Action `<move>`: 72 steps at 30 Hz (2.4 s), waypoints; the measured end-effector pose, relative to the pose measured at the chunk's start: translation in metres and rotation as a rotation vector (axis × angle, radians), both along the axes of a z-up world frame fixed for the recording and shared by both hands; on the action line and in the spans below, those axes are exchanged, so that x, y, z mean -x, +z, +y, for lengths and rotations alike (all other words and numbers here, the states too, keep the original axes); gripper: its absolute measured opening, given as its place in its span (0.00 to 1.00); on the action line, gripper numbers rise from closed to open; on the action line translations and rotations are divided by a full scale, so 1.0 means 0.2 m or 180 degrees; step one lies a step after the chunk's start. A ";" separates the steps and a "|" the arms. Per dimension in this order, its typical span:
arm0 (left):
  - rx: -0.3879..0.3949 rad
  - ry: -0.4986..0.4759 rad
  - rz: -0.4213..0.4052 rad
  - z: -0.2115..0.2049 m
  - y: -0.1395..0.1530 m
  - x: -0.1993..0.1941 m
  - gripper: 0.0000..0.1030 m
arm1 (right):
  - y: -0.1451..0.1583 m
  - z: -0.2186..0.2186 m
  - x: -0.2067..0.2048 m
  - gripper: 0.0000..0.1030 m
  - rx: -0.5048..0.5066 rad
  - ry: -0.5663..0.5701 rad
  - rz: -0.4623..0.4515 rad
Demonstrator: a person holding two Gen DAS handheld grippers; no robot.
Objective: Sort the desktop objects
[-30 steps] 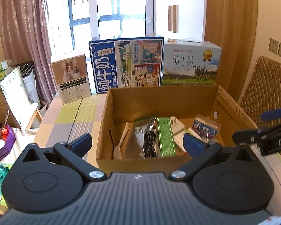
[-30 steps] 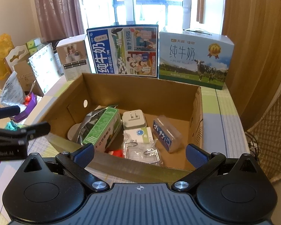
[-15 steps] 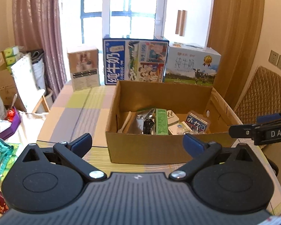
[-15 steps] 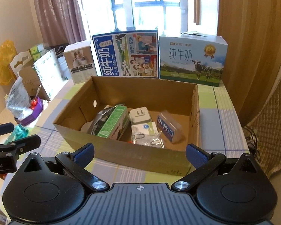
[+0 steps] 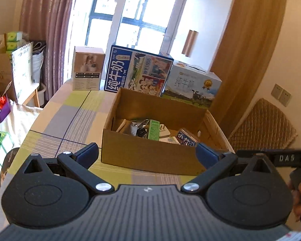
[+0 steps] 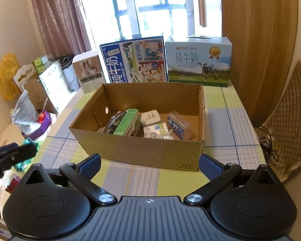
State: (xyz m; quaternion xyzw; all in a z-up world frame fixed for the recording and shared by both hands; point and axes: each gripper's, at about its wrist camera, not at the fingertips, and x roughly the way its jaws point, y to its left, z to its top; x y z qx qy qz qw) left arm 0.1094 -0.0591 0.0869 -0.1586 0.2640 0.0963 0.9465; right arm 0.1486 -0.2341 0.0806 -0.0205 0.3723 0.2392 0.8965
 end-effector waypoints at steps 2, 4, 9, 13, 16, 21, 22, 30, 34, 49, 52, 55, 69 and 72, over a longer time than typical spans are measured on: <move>-0.0053 -0.0031 0.0091 -0.03 0.01 0.01 0.98 | 0.02 -0.01 0.02 0.98 -0.0002 -0.0001 -0.0019; -0.0069 -0.0021 0.0127 -0.05 0.01 0.02 0.98 | 0.03 -0.01 0.03 0.98 -0.0009 -0.0009 -0.0035; -0.0141 0.0029 0.0191 -0.10 0.04 0.04 0.98 | 0.05 -0.02 0.08 0.98 -0.0008 -0.0014 -0.0061; -0.0253 -0.0024 0.0322 -0.14 0.06 0.04 0.98 | 0.05 -0.03 0.13 0.98 -0.0008 -0.0026 -0.0047; -0.0297 -0.0046 0.0388 -0.17 0.06 0.05 0.98 | 0.05 -0.04 0.16 0.98 0.0020 -0.0044 -0.0046; -0.0364 -0.0026 0.0463 -0.20 0.07 0.07 0.98 | 0.05 -0.08 0.21 0.98 -0.0008 -0.0090 -0.0016; -0.0383 -0.0017 0.0464 -0.21 0.07 0.08 0.98 | 0.05 -0.09 0.23 0.98 -0.0028 -0.0102 -0.0004; -0.0423 -0.0050 0.0492 -0.30 0.08 0.14 0.98 | 0.06 -0.14 0.33 0.98 -0.0012 -0.0106 -0.0005; -0.0432 -0.0107 0.0498 -0.35 0.09 0.16 0.98 | 0.08 -0.17 0.38 0.98 0.0013 -0.0116 -0.0031; -0.0525 -0.0086 0.0435 -0.44 0.15 0.29 0.99 | 0.13 -0.26 0.55 0.98 0.0020 -0.0097 -0.0106; -0.0514 -0.0069 0.0425 -0.44 0.15 0.31 0.99 | 0.13 -0.26 0.57 0.98 0.0026 -0.0079 -0.0097; -0.0513 -0.0075 0.0425 -0.44 0.15 0.33 0.99 | 0.12 -0.26 0.60 0.98 0.0026 -0.0052 -0.0090; -0.0505 -0.0132 0.0465 -0.47 0.11 0.39 0.99 | 0.08 -0.26 0.66 0.98 0.0051 -0.0029 -0.0022; -0.0494 -0.0136 0.0477 -0.47 0.10 0.39 0.99 | 0.07 -0.26 0.67 0.98 0.0053 -0.0034 -0.0009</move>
